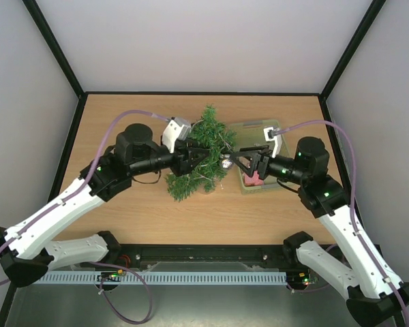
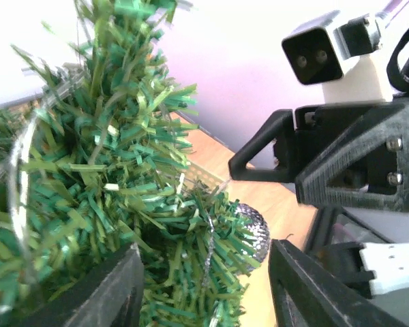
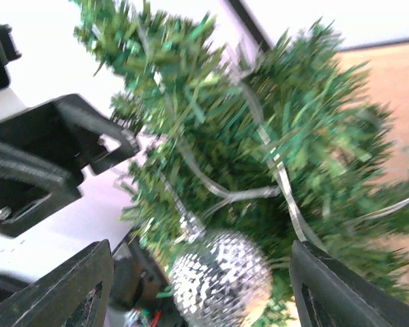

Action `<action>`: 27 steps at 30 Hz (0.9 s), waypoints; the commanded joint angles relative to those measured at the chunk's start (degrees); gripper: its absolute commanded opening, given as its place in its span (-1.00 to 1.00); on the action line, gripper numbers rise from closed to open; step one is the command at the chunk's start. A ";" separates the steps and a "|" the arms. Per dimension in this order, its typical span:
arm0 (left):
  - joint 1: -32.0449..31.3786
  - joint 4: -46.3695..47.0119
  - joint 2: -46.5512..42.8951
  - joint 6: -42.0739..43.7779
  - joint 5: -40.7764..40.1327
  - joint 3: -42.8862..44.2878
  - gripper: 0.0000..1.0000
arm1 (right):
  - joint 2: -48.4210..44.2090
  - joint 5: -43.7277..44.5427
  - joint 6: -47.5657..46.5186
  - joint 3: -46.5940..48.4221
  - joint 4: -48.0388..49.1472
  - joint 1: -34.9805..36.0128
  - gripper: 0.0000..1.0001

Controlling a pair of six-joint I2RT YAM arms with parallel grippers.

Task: Decorate the small christmas tree

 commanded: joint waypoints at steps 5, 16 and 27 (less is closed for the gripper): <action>0.43 -0.76 -5.03 -1.32 -8.58 1.11 0.52 | -2.40 26.78 2.10 4.95 -0.88 0.01 0.65; 18.36 -6.09 -8.86 -4.26 -8.06 -0.88 0.99 | 11.08 61.40 -5.29 10.95 -13.17 -0.14 0.97; 35.06 -3.15 -15.36 -1.37 1.37 -17.11 0.99 | 24.35 59.84 -11.04 6.01 -9.89 -6.66 0.29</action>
